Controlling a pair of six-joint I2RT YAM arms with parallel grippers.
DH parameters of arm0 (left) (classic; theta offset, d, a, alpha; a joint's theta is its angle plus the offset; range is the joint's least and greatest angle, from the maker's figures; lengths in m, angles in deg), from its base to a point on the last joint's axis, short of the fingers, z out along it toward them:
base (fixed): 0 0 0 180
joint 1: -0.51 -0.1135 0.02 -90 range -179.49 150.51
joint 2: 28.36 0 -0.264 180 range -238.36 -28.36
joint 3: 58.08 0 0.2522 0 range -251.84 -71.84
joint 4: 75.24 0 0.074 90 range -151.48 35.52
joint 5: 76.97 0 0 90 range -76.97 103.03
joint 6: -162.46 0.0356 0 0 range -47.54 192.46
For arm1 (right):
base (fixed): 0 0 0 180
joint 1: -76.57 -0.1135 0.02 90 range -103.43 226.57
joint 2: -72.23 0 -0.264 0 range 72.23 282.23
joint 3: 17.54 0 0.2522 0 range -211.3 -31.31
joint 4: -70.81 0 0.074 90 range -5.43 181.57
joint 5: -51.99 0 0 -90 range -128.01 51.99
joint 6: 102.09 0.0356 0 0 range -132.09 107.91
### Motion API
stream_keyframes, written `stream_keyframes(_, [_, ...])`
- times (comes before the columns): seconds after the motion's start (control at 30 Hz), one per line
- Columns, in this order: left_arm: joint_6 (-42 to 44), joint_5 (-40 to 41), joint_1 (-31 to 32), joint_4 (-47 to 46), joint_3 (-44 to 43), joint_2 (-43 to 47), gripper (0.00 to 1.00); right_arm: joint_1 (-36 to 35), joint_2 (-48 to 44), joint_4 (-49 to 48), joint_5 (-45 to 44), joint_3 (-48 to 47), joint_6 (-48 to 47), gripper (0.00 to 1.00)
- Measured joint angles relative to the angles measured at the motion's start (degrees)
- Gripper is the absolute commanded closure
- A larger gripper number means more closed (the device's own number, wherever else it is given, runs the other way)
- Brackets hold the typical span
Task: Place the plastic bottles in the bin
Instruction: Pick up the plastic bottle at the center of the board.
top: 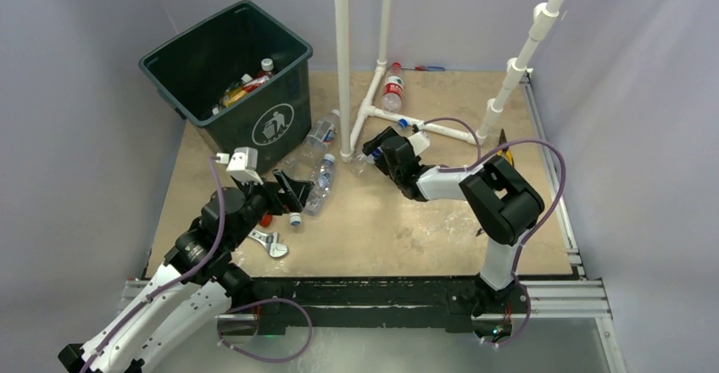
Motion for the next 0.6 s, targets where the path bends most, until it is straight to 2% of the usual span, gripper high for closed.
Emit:
stream_keyframes(0.2, [-0.17, 0.44, 0.00, 1.75, 0.76, 0.83, 0.01, 0.57, 2.27, -2.84, 1.38, -0.59, 0.96, 0.14])
stream_keyframes(0.6, [-2.08, 0.44, 0.00, 2.51, 2.01, 1.97, 0.03, 0.63, 6.05, -9.55, 1.86, -0.26, 1.66, 0.43])
